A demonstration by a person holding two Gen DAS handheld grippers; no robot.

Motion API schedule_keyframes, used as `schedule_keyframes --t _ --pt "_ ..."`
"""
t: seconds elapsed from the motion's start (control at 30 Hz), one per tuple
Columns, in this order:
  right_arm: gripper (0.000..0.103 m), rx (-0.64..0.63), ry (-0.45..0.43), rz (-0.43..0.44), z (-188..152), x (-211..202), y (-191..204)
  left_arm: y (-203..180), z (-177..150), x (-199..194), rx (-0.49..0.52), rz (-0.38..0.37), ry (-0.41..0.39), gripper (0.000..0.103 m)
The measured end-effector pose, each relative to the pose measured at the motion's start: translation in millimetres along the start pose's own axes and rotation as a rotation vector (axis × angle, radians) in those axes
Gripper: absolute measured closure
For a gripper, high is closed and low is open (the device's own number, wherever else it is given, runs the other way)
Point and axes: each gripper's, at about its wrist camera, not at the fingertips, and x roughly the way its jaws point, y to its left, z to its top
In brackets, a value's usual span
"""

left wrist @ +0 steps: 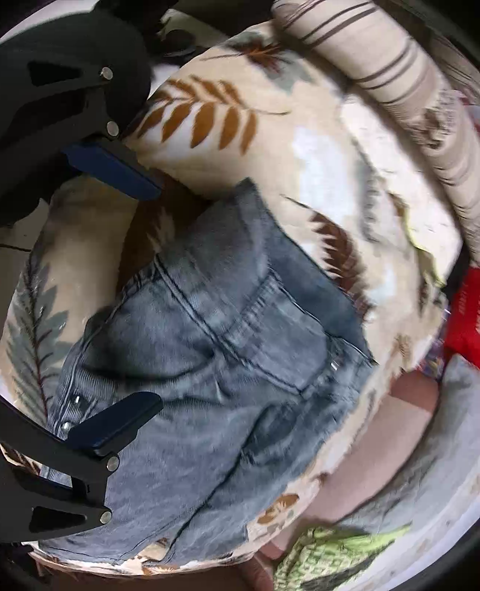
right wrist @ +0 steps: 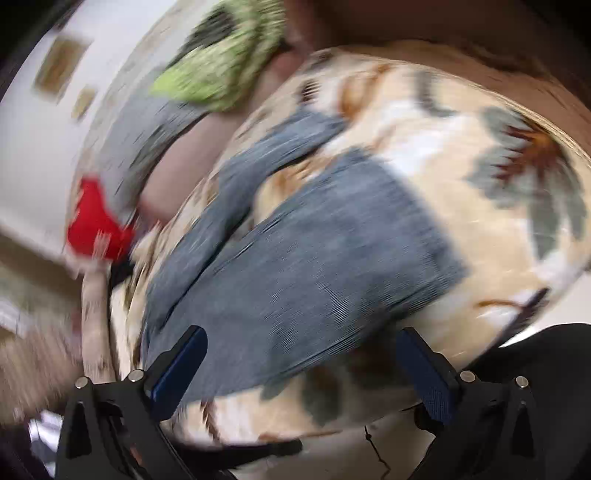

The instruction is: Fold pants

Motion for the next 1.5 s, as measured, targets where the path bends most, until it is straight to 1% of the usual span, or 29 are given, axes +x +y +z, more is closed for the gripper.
schedule_keyframes --t 0.1,0.13,0.23,0.33,0.37,0.4,0.43,0.47,0.5,0.57,0.63,0.67,0.8,0.83,0.9,0.93,0.97,1.0,1.03,1.07,1.1,1.13,1.2,1.27,1.3,1.37,1.4,1.47,1.5 --pt "0.0 0.169 0.017 0.018 12 8 -32 5 -1 1 -0.005 -0.007 -0.023 0.0" --pt "0.001 0.19 0.015 0.043 16 10 -37 9 -1 0 -0.026 -0.037 -0.03 0.004" --pt "0.002 0.22 0.0 0.039 24 19 -45 18 6 8 -0.071 -0.071 0.008 0.027" --pt "0.007 0.279 0.011 0.017 31 28 -55 19 12 12 -0.085 -0.077 0.021 0.027" --pt "0.01 0.285 0.006 0.017 31 29 -55 21 13 12 -0.093 -0.085 0.025 0.032" --pt "0.025 0.266 0.006 -0.006 33 29 -53 24 16 11 -0.116 -0.107 0.026 0.038" --pt "0.043 0.244 0.0 -0.031 35 26 -52 27 20 11 -0.127 -0.124 0.03 0.055" --pt "0.094 0.224 -0.005 -0.061 37 25 -51 28 23 12 -0.126 -0.132 0.036 0.062" --pt "0.093 0.223 0.01 -0.063 41 26 -54 28 25 12 -0.121 -0.146 0.043 0.066" --pt "0.093 0.174 0.022 -0.07 46 28 -51 29 29 14 -0.123 -0.172 0.062 0.081" --pt "0.093 0.082 0.011 -0.098 52 25 -35 28 31 8 -0.12 -0.17 0.049 0.085" --pt "0.093 0.044 -0.005 -0.106 58 22 -25 24 29 0 -0.117 -0.173 0.037 0.086" --pt "0.093 -0.135 -0.137 -0.15 81 -11 19 13 22 -45 -0.081 -0.162 -0.095 0.087" --pt "0.093 -0.176 -0.166 -0.177 80 -20 25 11 15 -49 -0.076 -0.155 -0.106 0.086" --pt "0.09 -0.226 -0.19 -0.244 81 -20 26 9 7 -33 -0.072 -0.128 -0.051 0.085" --pt "0.088 -0.216 -0.15 -0.266 81 -10 17 11 1 -16 -0.083 -0.098 0.009 0.079" --pt "0.08 -0.191 -0.073 -0.294 81 6 1 16 0 -4 -0.102 -0.079 0.058 0.074" --pt "0.066 -0.149 0.013 -0.335 77 23 -18 20 1 2 -0.119 -0.07 0.091 0.072" --pt "0.061 -0.114 0.069 -0.382 73 34 -35 24 2 -2 -0.123 -0.078 0.073 0.066" --pt "0.058 -0.109 0.045 -0.343 70 28 -40 22 5 -8 -0.11 -0.072 0.052 0.056" --pt "0.041 -0.106 0.026 -0.338 71 21 -39 17 9 -22 -0.073 -0.053 0.004 0.051" --pt "0.034 -0.101 -0.001 -0.354 74 11 -36 13 13 -32 -0.056 -0.039 -0.037 0.046" --pt "0.029 -0.109 -0.108 -0.331 87 -16 -22 -1 22 -55 0.0 -0.042 -0.135 0.039" --pt "0.023 -0.151 -0.148 -0.283 102 -25 -5 -23 31 -69 0.071 -0.055 -0.219 0.033" --pt "0.02 -0.184 -0.147 -0.243 111 -22 6 -30 34 -70 0.095 -0.068 -0.234 0.032" --pt "0.02 -0.22 -0.094 -0.179 129 -1 22 -48 38 -59 0.148 -0.098 -0.218 0.031" --pt "0.02 -0.22 -0.043 -0.104 137 15 26 -54 40 -45 0.163 -0.097 -0.189 0.031" --pt "0.021 -0.181 0.053 0.041 145 43 25 -61 38 -14 0.181 -0.082 -0.112 0.031" --pt "0.021 -0.167 0.1 0.078 147 60 20 -60 32 1 0.199 -0.059 -0.058 0.031"
